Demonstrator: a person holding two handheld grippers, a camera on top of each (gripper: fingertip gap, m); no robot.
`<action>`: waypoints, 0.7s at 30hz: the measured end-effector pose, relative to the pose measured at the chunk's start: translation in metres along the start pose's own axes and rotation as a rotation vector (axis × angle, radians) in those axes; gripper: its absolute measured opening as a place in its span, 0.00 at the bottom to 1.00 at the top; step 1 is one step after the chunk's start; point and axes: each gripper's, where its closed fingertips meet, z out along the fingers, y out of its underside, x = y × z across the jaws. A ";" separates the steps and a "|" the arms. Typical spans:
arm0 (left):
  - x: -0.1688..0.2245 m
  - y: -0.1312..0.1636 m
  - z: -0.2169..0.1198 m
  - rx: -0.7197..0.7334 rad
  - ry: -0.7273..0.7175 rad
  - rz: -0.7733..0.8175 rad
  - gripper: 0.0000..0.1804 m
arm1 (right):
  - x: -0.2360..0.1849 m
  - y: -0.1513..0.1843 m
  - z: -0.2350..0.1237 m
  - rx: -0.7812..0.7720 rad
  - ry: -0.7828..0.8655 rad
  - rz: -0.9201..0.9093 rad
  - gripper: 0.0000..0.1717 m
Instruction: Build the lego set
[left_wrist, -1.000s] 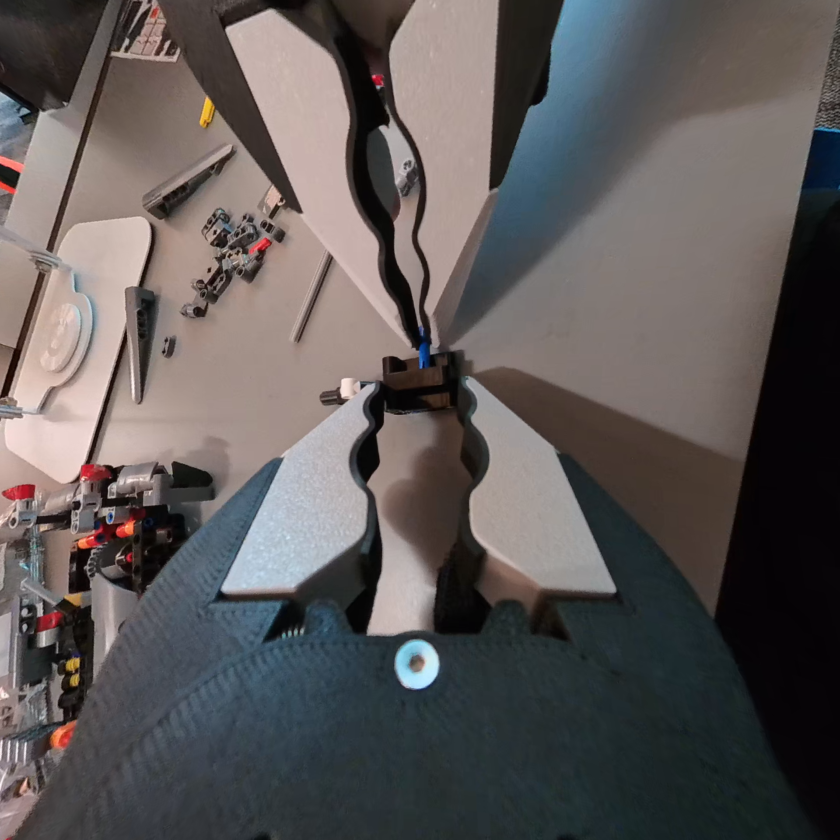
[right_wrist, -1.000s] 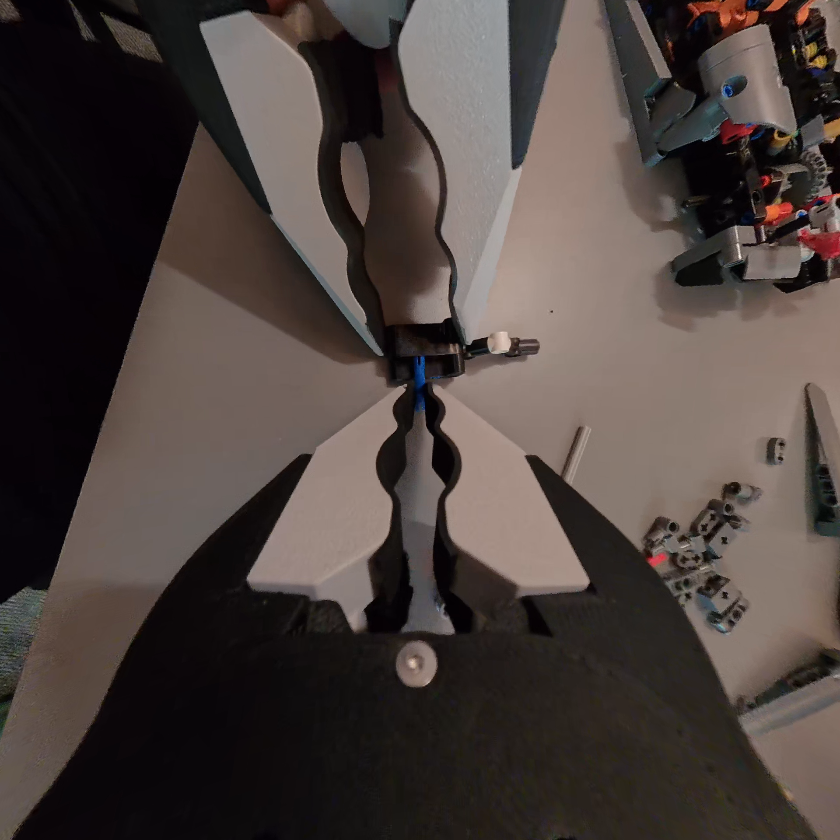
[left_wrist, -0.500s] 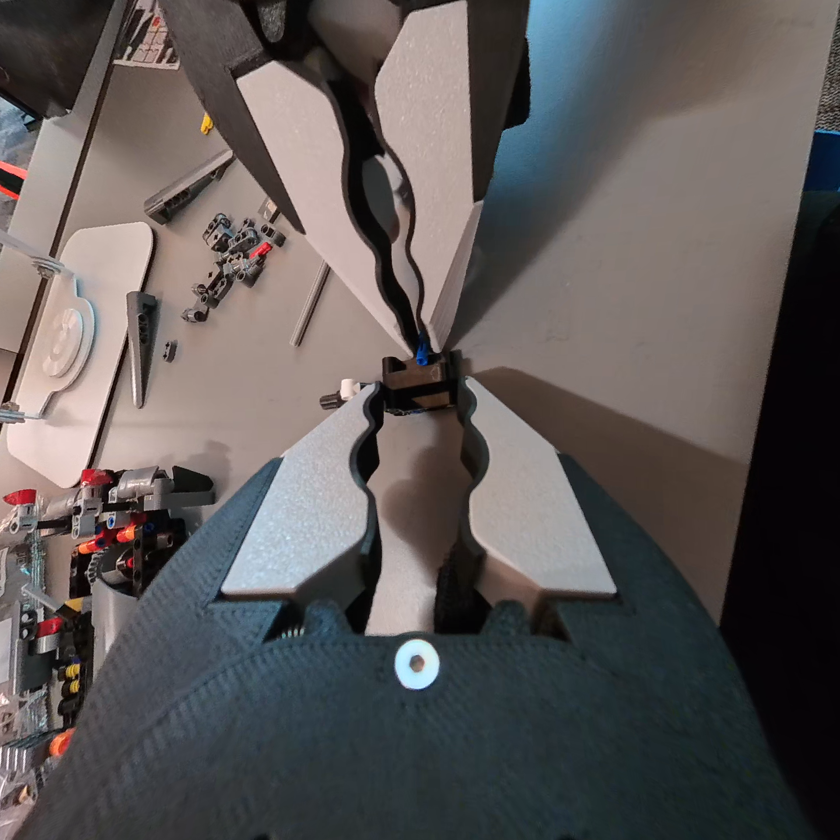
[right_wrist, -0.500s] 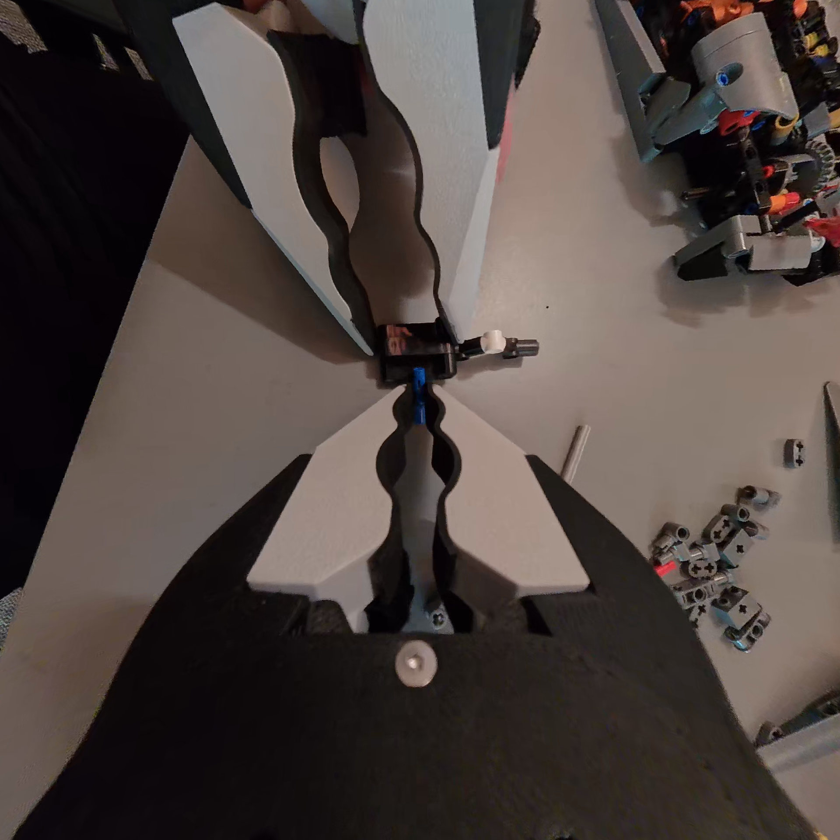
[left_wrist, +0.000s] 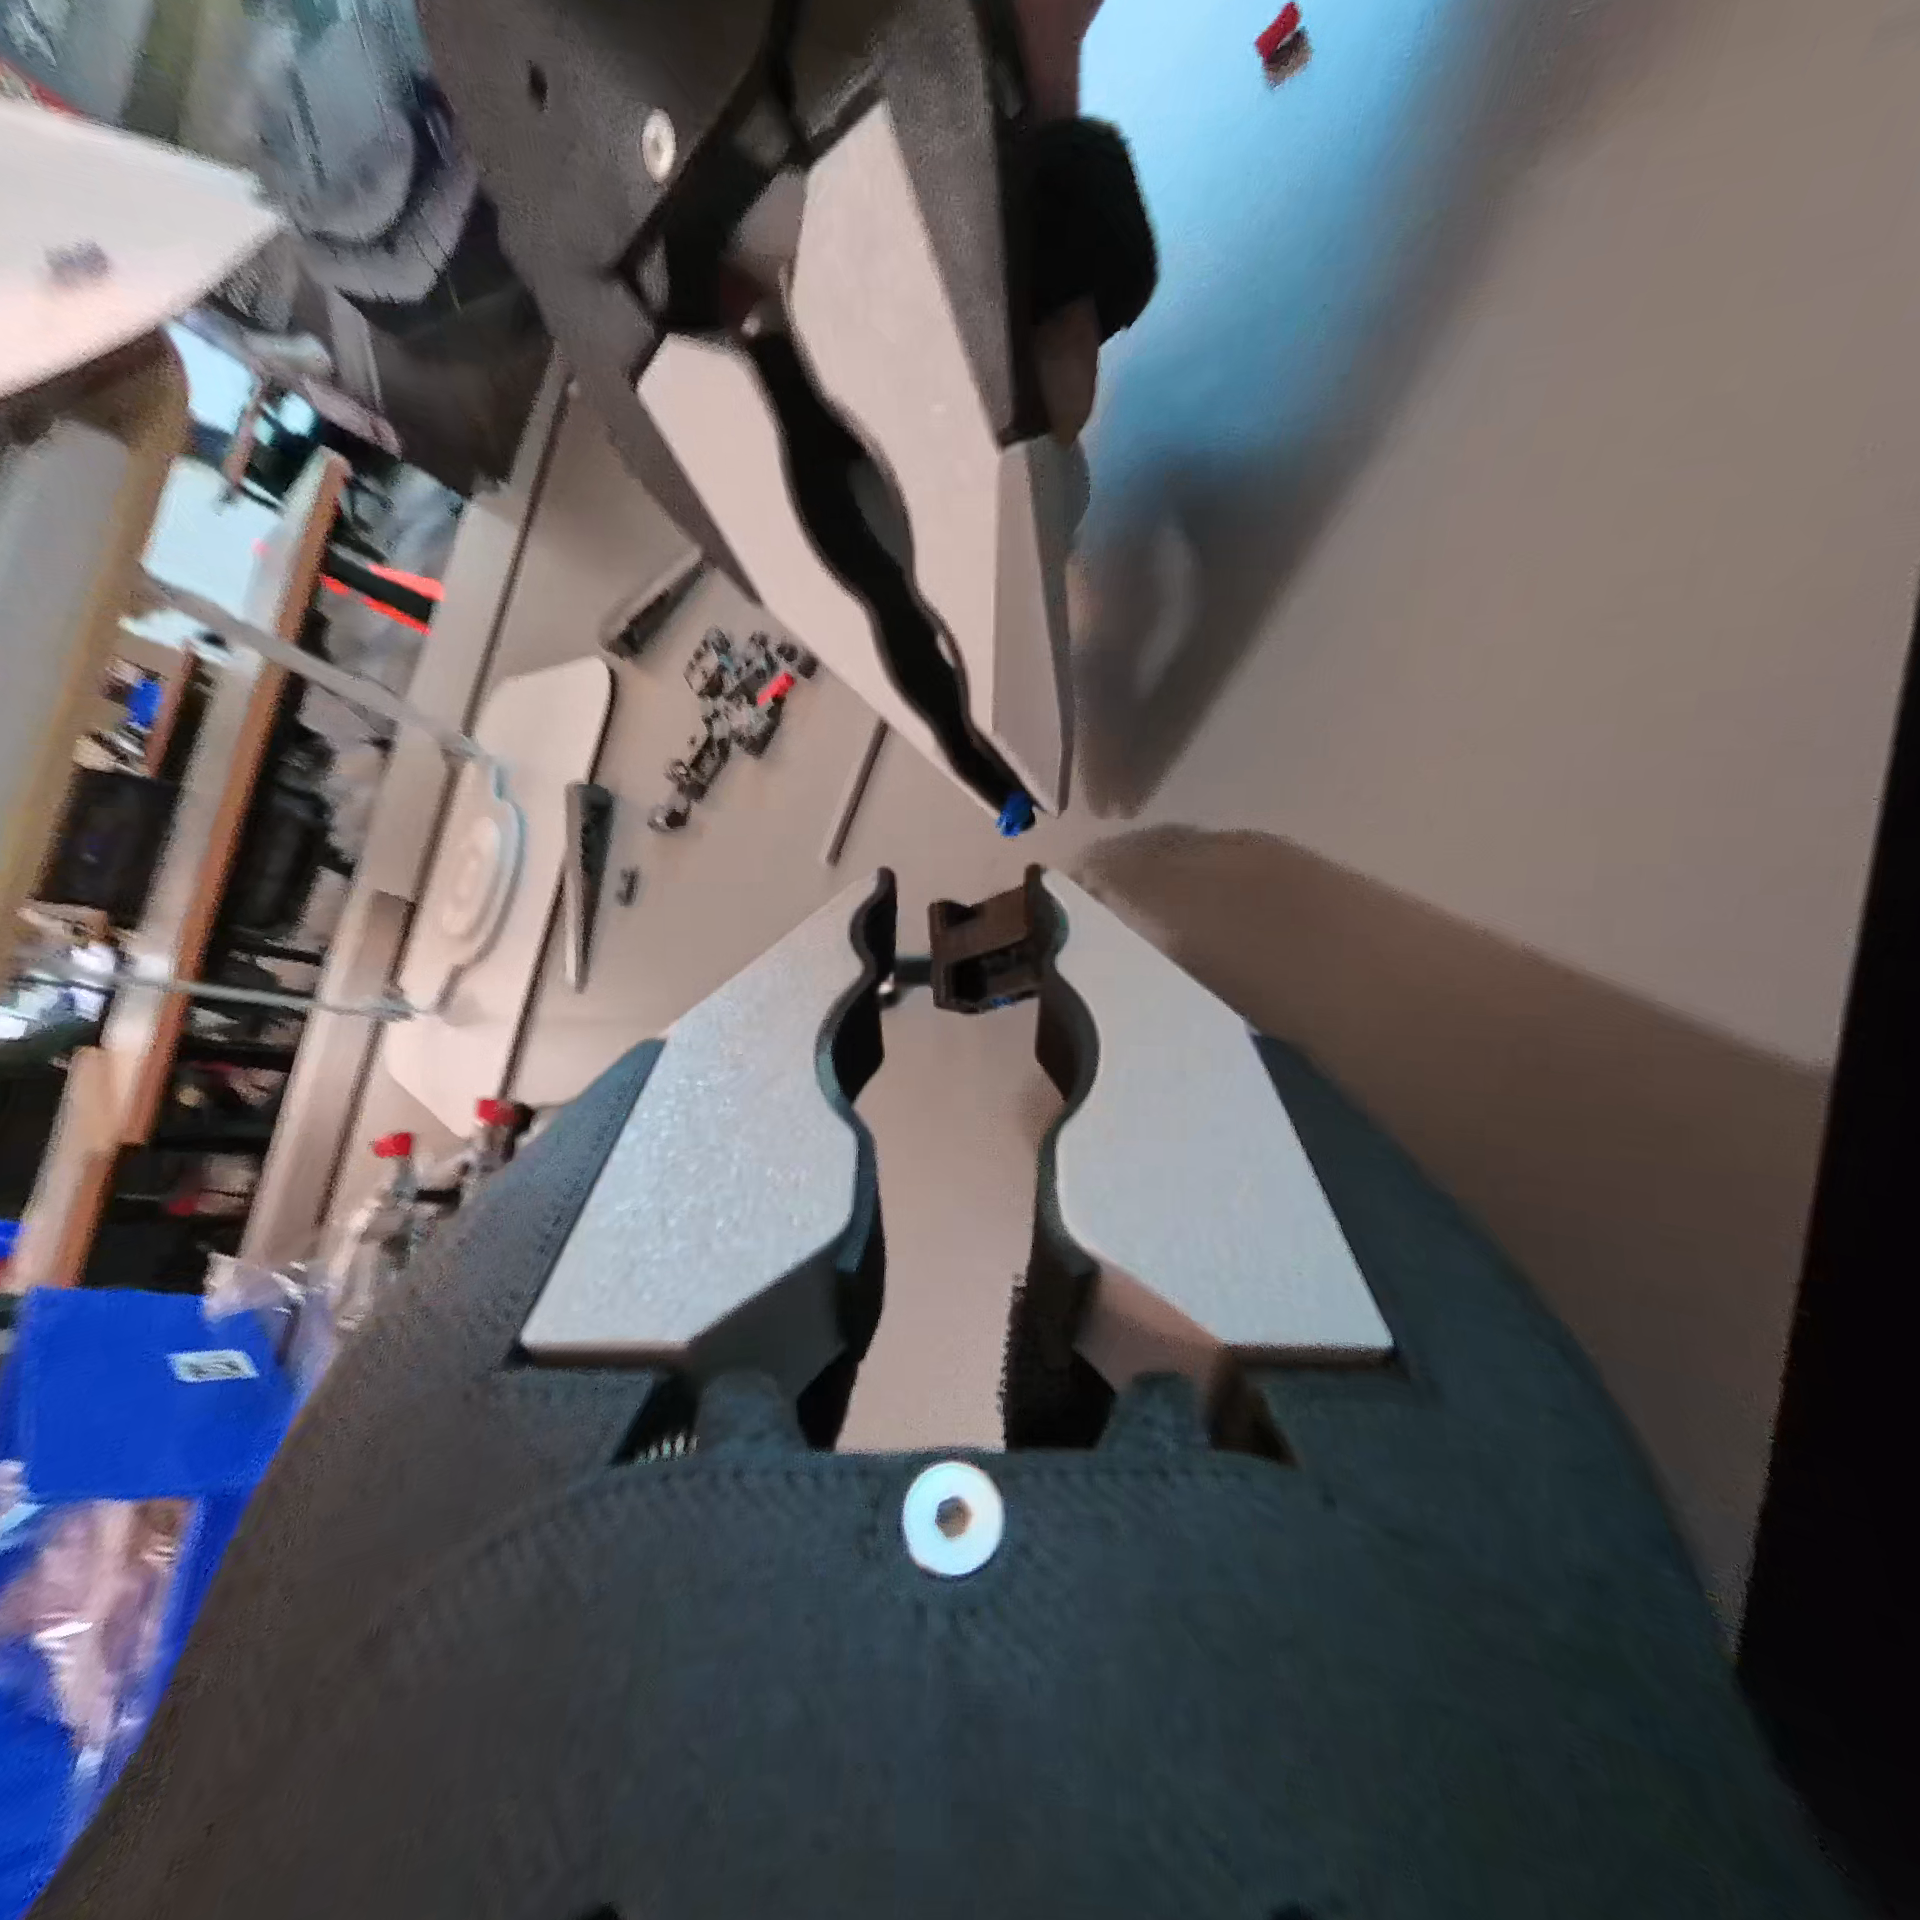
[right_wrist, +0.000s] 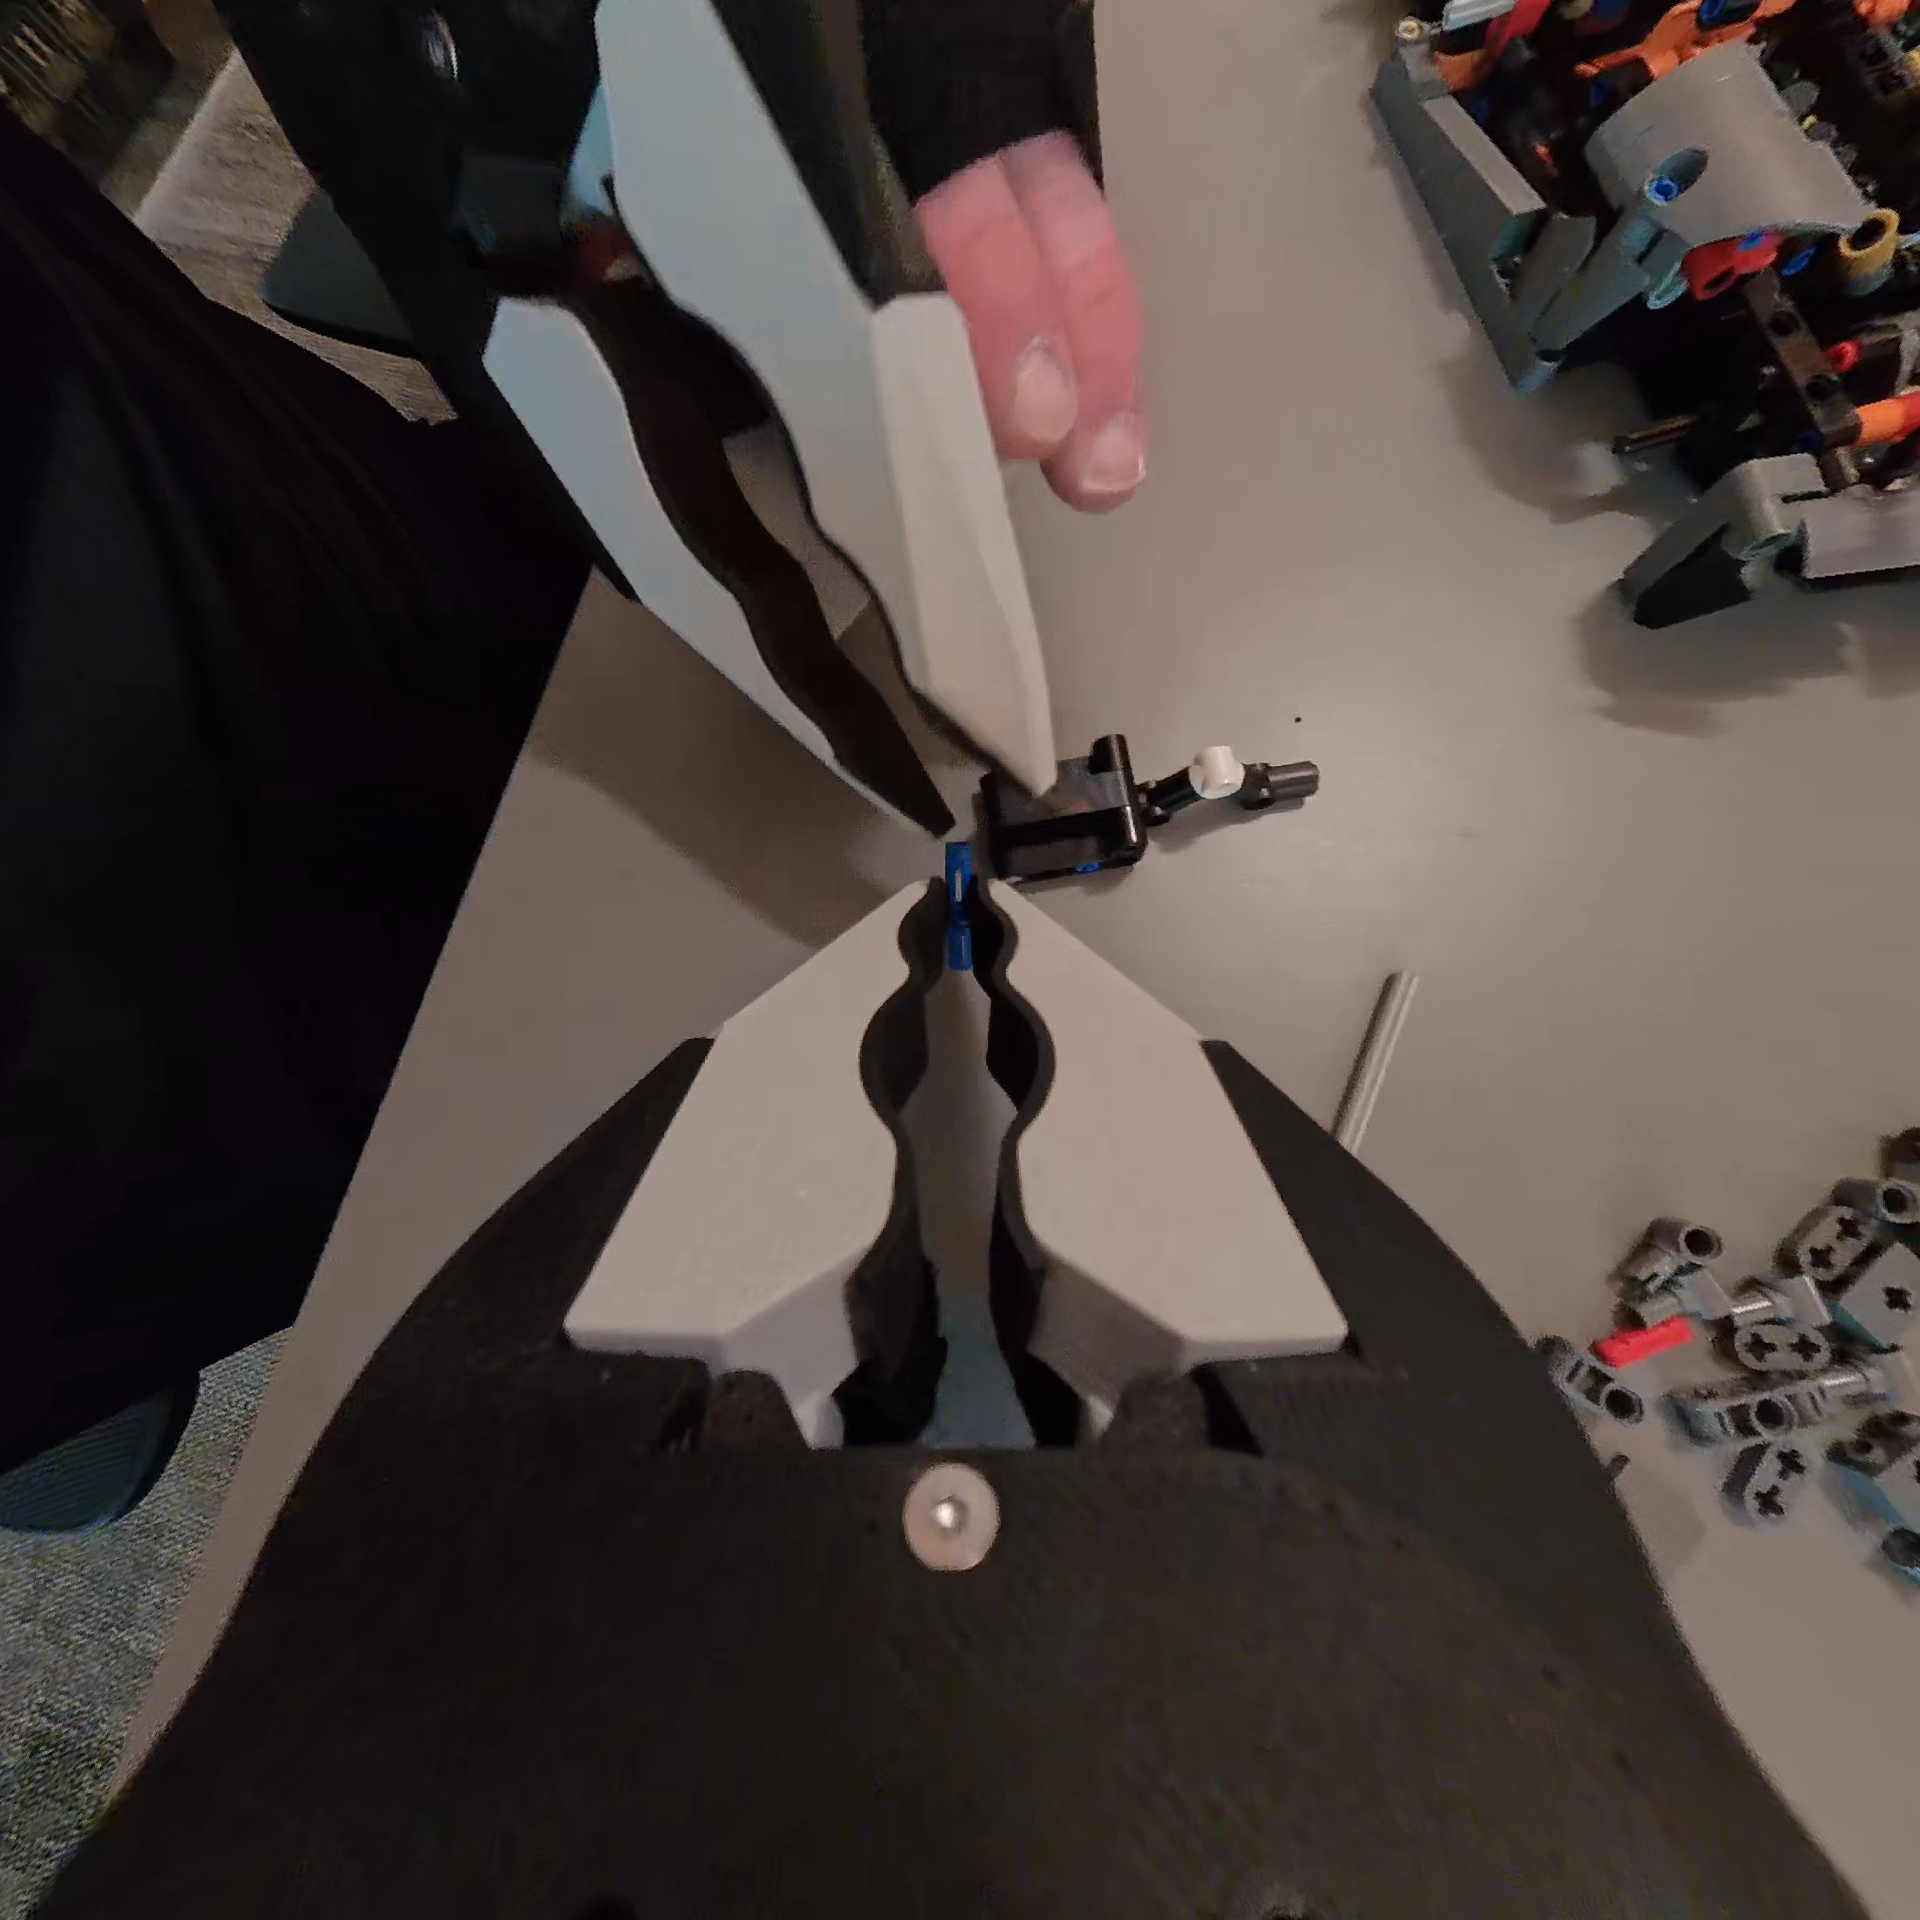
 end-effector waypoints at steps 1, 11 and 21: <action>0.000 -0.004 0.001 -0.001 -0.017 0.042 0.11 | -0.002 -0.001 0.000 0.004 -0.011 0.002 0.01; 0.012 -0.017 0.007 0.014 -0.034 0.271 0.04 | -0.006 0.000 -0.005 0.013 -0.055 0.028 0.01; 0.014 -0.020 0.006 0.017 -0.048 0.353 0.02 | -0.009 0.000 -0.007 0.015 -0.089 0.043 0.01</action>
